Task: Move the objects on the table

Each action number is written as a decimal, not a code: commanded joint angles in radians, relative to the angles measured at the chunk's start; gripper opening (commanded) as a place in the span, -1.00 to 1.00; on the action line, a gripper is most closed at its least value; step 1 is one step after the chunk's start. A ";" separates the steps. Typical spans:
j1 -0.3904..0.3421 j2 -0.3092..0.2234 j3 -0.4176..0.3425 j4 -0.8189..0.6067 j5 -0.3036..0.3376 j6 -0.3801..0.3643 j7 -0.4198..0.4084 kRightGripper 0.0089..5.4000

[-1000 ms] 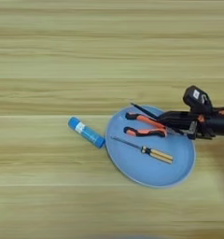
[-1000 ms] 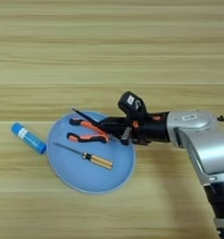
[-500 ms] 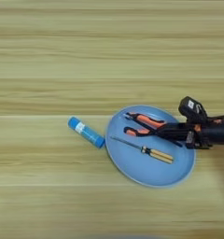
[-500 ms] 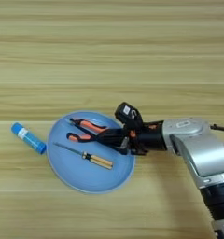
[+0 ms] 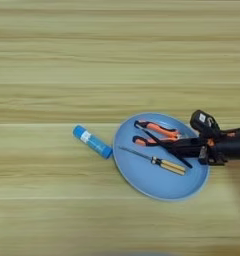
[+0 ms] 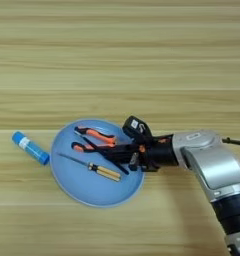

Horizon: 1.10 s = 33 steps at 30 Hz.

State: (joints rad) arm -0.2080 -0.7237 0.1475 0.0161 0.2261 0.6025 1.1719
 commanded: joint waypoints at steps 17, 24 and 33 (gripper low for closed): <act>-0.069 -0.025 -0.027 -0.014 -0.011 -0.044 -0.013 -0.48; -0.072 -0.028 -0.049 -0.055 0.006 -0.033 -0.015 -0.20; -0.073 -0.036 -0.096 -0.146 0.041 0.006 -0.014 0.14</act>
State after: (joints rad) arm -0.2188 -0.7177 0.0994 -0.0769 0.2467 0.6219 1.1859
